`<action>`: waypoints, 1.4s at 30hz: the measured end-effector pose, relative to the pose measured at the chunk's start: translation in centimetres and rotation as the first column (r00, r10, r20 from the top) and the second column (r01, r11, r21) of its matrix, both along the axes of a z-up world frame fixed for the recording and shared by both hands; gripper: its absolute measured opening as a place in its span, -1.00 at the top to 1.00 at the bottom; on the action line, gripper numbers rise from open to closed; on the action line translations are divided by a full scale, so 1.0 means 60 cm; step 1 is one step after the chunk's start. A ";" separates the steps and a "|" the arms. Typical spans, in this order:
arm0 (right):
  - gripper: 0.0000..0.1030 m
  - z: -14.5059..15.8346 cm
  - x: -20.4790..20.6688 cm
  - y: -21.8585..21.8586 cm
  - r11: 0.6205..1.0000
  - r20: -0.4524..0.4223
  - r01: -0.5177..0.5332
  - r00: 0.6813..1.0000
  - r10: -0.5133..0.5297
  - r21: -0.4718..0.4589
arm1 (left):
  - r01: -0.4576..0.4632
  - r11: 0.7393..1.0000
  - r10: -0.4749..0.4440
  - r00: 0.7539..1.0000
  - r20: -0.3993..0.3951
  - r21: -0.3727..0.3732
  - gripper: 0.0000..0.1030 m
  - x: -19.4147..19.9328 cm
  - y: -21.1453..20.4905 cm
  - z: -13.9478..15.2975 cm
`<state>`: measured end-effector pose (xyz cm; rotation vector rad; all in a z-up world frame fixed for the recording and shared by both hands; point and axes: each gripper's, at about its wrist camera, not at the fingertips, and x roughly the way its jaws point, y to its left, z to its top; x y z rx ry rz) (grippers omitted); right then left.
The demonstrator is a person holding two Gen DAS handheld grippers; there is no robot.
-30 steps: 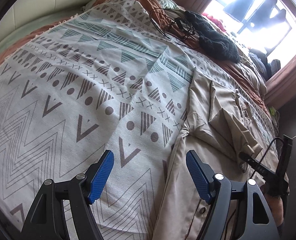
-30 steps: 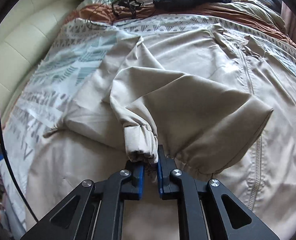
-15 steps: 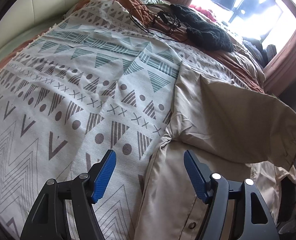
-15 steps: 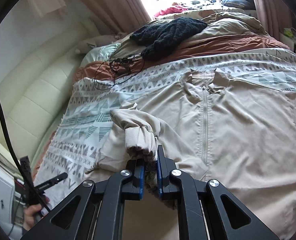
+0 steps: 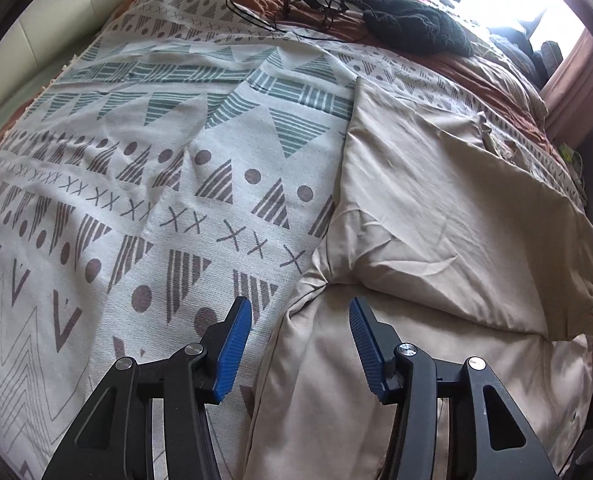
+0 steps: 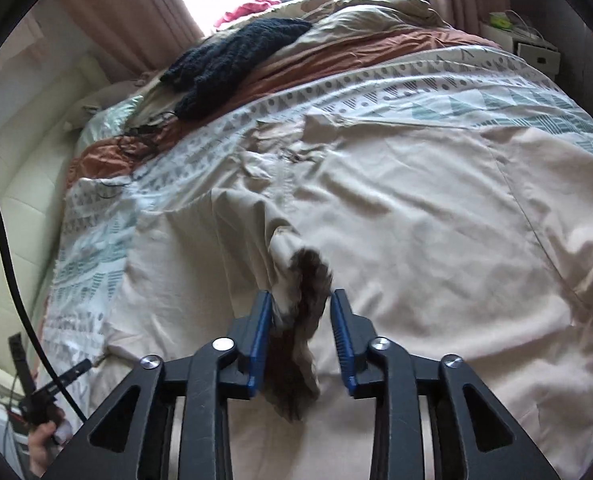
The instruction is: Fold large clothes
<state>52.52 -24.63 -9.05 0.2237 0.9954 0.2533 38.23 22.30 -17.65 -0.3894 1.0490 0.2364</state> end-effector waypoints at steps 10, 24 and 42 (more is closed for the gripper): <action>-0.30 -0.122 -0.008 -0.076 0.990 -0.157 0.080 0.986 -0.061 0.119 | 0.029 0.996 -0.023 0.998 -0.062 0.084 0.09 0.035 -0.012 -0.033; 0.66 -0.172 0.036 -0.093 0.979 -0.168 0.109 0.982 -0.080 0.172 | 0.016 0.983 0.004 0.994 -0.109 0.182 0.23 0.055 -0.014 -0.048; -0.17 0.009 -0.087 -0.312 0.969 0.055 0.210 0.974 -0.219 0.126 | -0.023 0.991 0.017 0.999 0.046 0.133 -0.53 0.011 -0.092 0.078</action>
